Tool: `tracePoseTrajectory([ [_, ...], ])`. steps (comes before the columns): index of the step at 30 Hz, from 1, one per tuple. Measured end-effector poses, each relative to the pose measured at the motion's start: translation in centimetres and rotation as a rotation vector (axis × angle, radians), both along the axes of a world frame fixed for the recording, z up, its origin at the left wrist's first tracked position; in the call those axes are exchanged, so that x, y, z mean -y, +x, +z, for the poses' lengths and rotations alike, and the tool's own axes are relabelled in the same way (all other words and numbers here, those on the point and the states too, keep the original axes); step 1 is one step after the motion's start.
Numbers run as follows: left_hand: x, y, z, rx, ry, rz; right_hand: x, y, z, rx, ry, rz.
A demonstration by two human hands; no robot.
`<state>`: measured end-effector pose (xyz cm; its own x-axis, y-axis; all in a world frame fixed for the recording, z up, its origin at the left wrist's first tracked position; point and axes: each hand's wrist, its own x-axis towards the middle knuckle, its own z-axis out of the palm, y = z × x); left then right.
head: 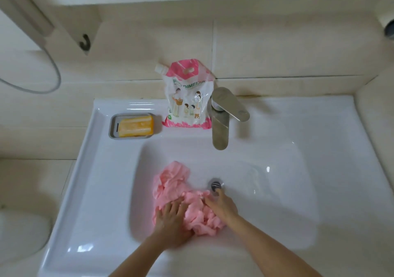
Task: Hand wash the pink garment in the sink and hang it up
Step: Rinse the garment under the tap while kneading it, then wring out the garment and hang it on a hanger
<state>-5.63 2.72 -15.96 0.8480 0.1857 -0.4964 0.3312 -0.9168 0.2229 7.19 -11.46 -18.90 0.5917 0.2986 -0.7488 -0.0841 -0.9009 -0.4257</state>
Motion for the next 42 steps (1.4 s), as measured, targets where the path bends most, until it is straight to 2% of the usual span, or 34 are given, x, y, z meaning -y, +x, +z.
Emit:
tracePoseTrajectory([
  [9, -0.1, 0.5, -0.2, -0.057, 0.025, 0.019, 0.2, 0.0, -0.8, 0.005, 0.017, -0.024],
  [12, -0.1, 0.8, -0.1, -0.077, 0.026, 0.017, 0.4, 0.6, -0.6, -0.020, 0.109, -0.119],
  [14, 0.1, 0.9, 0.1, -0.077, 0.021, 0.014, 0.5, 1.0, -0.4, 0.028, 0.146, -0.163],
  [19, 0.0, 1.0, 0.5, -0.075, -0.018, -0.007, 0.0, 1.1, -0.5, 0.111, 0.056, -0.003],
  [27, -0.9, 0.5, 0.0, -0.071, -0.030, -0.088, 0.1, -1.1, -0.5, 0.249, -0.062, 0.117],
  [34, -1.0, 0.1, 0.5, -0.043, -0.017, -0.151, -0.1, -0.5, -1.2, 0.189, -0.059, 0.123],
  [38, -2.4, 1.4, 0.7, -0.089, 0.048, -0.203, 0.5, -0.7, -0.6, 0.242, -0.082, 0.076],
  [40, -3.3, 2.5, 0.7, -0.098, -0.043, -0.081, 1.3, -0.9, 0.3, 0.210, 0.019, 0.071],
  [42, -4.2, 2.9, 0.8, -0.246, -0.079, -0.045, 2.0, -1.2, 1.0, 0.043, 0.196, 0.038],
])
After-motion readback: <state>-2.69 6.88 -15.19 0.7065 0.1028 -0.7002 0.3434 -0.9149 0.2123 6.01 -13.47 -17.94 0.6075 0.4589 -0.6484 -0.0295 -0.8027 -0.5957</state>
